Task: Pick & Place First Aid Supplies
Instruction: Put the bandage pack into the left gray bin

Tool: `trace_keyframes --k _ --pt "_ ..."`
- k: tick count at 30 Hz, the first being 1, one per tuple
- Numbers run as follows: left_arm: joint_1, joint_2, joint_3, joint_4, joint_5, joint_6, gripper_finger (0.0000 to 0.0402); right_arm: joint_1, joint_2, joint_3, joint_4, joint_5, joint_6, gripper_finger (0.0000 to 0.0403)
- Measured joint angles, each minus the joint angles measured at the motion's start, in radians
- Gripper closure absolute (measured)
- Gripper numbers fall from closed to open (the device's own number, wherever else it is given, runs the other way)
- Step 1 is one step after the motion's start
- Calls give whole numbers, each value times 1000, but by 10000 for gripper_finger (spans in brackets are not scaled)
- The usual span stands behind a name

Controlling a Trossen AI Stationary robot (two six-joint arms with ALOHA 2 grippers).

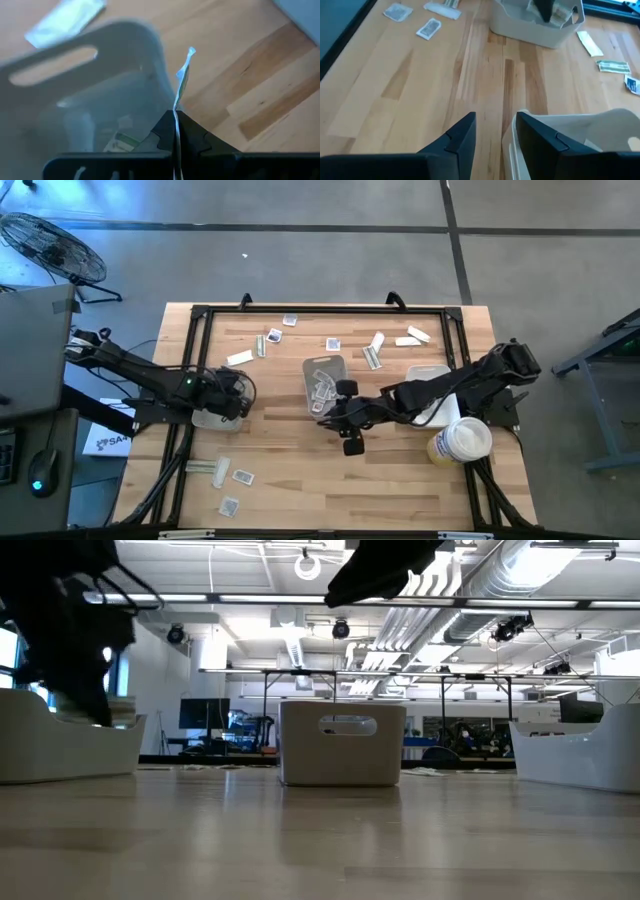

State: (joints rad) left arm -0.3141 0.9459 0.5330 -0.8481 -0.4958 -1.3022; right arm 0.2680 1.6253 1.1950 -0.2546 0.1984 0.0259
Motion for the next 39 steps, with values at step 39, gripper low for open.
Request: trace_keyframes --k 39 --pt "0 -11 139 -233 -98 18 310 1 0 0 42 -9 131 269"
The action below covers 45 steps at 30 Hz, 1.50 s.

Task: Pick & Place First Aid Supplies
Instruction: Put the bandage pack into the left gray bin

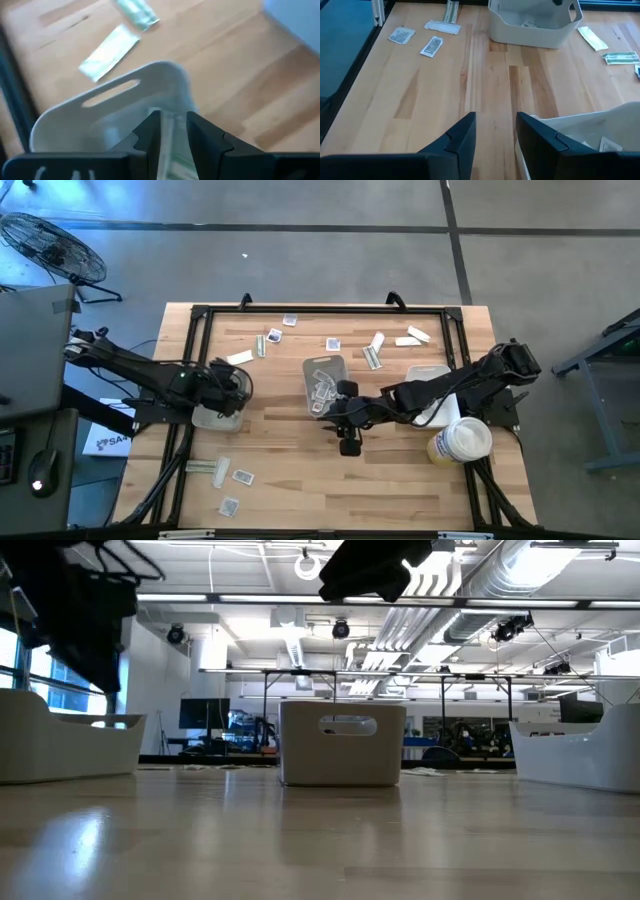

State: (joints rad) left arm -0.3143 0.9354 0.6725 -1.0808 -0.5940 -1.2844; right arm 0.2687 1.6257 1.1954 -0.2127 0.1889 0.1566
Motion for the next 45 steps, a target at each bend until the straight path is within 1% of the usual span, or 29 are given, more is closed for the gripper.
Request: trace_keyframes --k 3,6,10,13,18,24,30,34,37,40,45 --pt "-2 0 37 54 23 79 310 0 0 0 0 -1 0 269" --pt "-39 0 57 172 43 173 310 0 0 0 0 -1 0 269" --pt "-141 0 69 364 22 294 310 3 0 0 0 -1 1 269" --pt "-234 6 69 470 1 378 310 8 0 0 0 0 1 269" --pt "-389 83 69 557 2 467 310 20 0 0 -2 5 1 270" --pt "-540 223 69 685 23 477 310 27 0 0 -9 21 4 270" --pt "-675 340 113 687 1 469 310 27 0 0 -9 22 48 270" --pt "-762 389 120 666 43 468 310 27 0 0 -10 32 69 270" --pt "-808 429 119 609 109 427 310 27 0 0 -9 63 68 270" --pt "-829 462 119 567 171 367 310 22 0 0 -8 98 65 270" --pt "-824 492 119 526 367 263 310 5 0 0 0 122 69 270"
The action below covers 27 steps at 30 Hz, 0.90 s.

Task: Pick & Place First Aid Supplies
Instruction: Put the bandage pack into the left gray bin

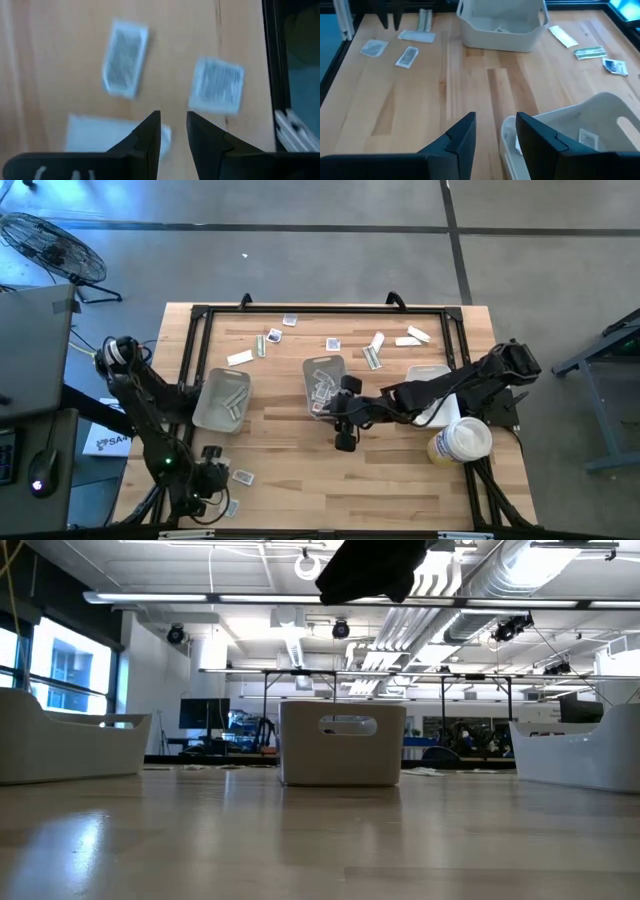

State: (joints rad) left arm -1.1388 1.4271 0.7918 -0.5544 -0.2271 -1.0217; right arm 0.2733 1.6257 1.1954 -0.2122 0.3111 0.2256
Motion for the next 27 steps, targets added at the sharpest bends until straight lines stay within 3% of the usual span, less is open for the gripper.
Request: trace_keyframes --k 6,14,27 --pt "0 19 0 5 1 -8 310 -14 0 0 0 1 2 270" --pt "-1 93 0 2 105 1 310 -17 0 0 0 1 -1 270" --pt "-2 174 4 -22 80 4 310 -16 0 0 0 1 -17 270"
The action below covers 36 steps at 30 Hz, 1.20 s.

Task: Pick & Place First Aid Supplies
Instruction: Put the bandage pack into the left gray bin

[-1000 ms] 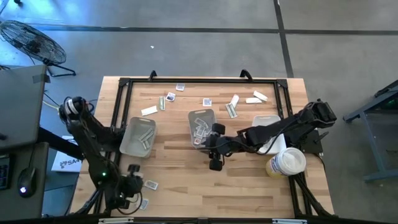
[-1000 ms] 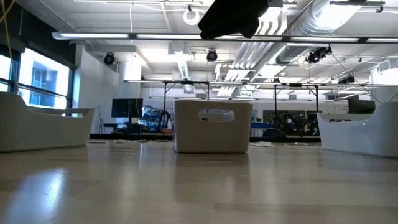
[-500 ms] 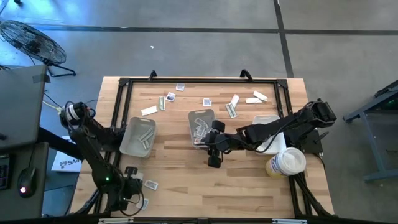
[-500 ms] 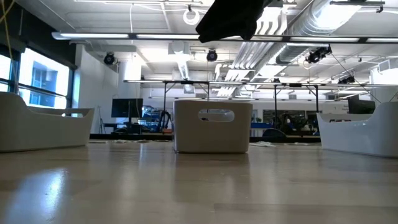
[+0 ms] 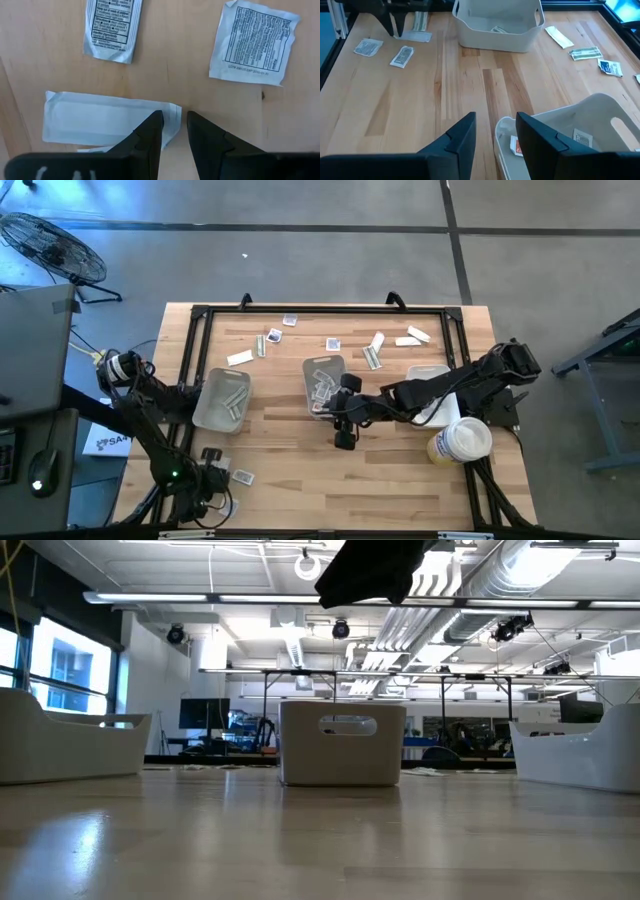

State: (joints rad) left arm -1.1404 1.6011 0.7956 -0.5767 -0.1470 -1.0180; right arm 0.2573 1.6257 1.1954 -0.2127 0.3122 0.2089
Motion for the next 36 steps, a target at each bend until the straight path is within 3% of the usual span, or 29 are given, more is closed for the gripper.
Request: trace_keyframes --k 4,10,20,36 --pt "0 2 -1 -2 -15 17 328 0 0 0 0 0 0 270" --pt "0 2 -17 4 -34 9 394 0 0 0 0 0 0 270" --pt "0 8 31 -44 -86 31 400 0 0 0 4 -5 -1 270" --pt "94 -12 436 -785 -301 23 401 1 0 0 16 -31 -10 270"
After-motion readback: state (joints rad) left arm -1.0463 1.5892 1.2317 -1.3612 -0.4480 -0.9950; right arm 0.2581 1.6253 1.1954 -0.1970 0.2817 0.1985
